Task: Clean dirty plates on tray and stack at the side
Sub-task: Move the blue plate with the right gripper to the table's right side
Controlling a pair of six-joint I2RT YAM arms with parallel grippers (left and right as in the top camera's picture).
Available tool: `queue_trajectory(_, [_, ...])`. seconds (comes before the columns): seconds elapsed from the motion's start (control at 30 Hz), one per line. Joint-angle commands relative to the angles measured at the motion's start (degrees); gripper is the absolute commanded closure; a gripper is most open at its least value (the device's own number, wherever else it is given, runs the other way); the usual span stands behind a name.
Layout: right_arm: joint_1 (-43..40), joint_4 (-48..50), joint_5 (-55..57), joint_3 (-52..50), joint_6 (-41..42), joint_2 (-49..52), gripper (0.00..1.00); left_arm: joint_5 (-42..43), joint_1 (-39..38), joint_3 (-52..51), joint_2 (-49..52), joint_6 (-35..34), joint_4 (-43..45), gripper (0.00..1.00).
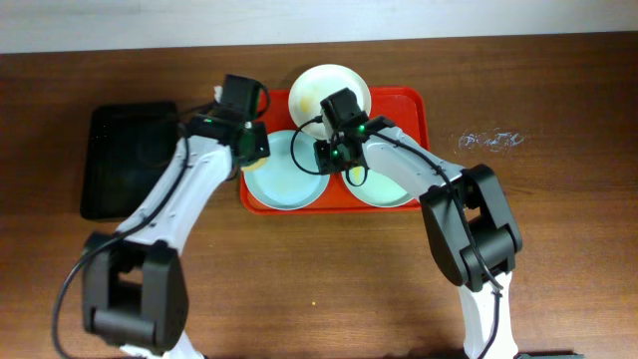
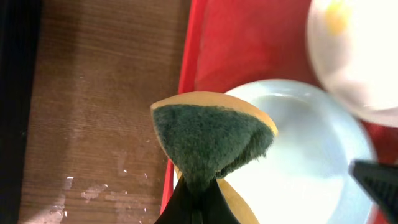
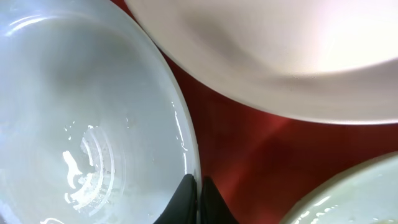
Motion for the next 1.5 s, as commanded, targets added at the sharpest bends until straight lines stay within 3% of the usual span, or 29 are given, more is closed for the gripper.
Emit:
queue_trajectory(0.0, [3.15,-1.66,11.65,2.97,-3.96,-5.62,0.96,3.72,5.53,0.57,-4.66,-0.57,-2.01,1.0])
queue_trajectory(0.17, [10.86,-4.15,42.8,8.5,-16.28,-8.33,0.96,3.72,13.0,0.55,-4.94,-0.57,-5.86,1.0])
queue_trajectory(0.2, [13.75,-2.99,54.03,8.9,-23.47,-8.33,0.96,3.72,14.16,0.55,-4.94,-0.57,-6.16,1.0])
queue_trajectory(0.3, [18.16,2.86,71.54,8.9,-35.63,-8.31,0.96,3.91,15.58,0.55,-4.94,-0.57,-6.86,1.0])
queue_trajectory(0.43, [22.43,16.26,84.26,8.9,-55.74,-8.31,0.96,3.93,15.56,0.55,-4.94,-0.57,-7.65,1.0])
queue_trajectory(0.57, [23.52,19.63,87.06,8.9,-60.72,-8.31,0.96,3.93,15.56,0.55,-4.94,-0.57,-8.09,1.0])
queue_trajectory(0.63, [23.61,18.49,87.82,8.81,-54.97,-8.31,0.96,3.93,15.56,0.55,-4.94,-0.57,-8.13,1.0])
queue_trajectory(0.67, [23.19,13.0,86.51,8.79,-44.02,-8.31,0.96,3.91,15.56,0.55,-4.94,-0.57,-8.15,1.0])
queue_trajectory(0.73, [21.46,-5.62,70.95,8.79,-21.97,-8.26,0.96,3.93,15.56,0.55,-4.94,-0.57,-8.33,1.0])
queue_trajectory(0.77, [20.2,-11.61,67.17,8.81,-6.47,-8.33,0.96,3.93,15.56,0.55,-4.94,-0.57,-8.41,1.0])
queue_trajectory(0.83, [19.32,-14.56,67.08,8.83,6.82,-10.1,0.96,3.93,15.56,0.55,-4.94,-0.57,-8.63,1.0])
queue_trajectory(0.93, [13.4,-14.23,52.83,8.87,8.2,-19.23,0.96,3.93,15.56,0.55,-4.94,-0.57,-8.98,1.0])
queue_trajectory(1.03, [-5.62,-17.35,14.16,8.63,11.61,-22.97,0.96,3.93,15.54,0.55,-4.94,-0.57,-8.98,1.0])
queue_trajectory(1.07, [-11.34,-17.73,8.46,7.72,11.56,-22.75,0.96,3.93,15.54,0.55,-4.94,-0.57,-8.98,1.0])
queue_trajectory(1.23, [-37.0,-16.52,3.63,2.08,10.43,-21.33,0.96,3.93,15.54,0.55,-4.94,-0.57,-8.96,1.0])
queue_trajectory(1.33, [-45.09,-7.76,4.15,-5.18,7.87,-19.12,0.96,3.93,15.54,0.55,-4.94,-0.57,-8.98,1.0])
queue_trajectory(1.47, [-48.57,8.41,7.43,-20.17,7.89,-18.25,0.96,3.91,15.54,0.55,-4.94,-0.57,-8.87,1.0])
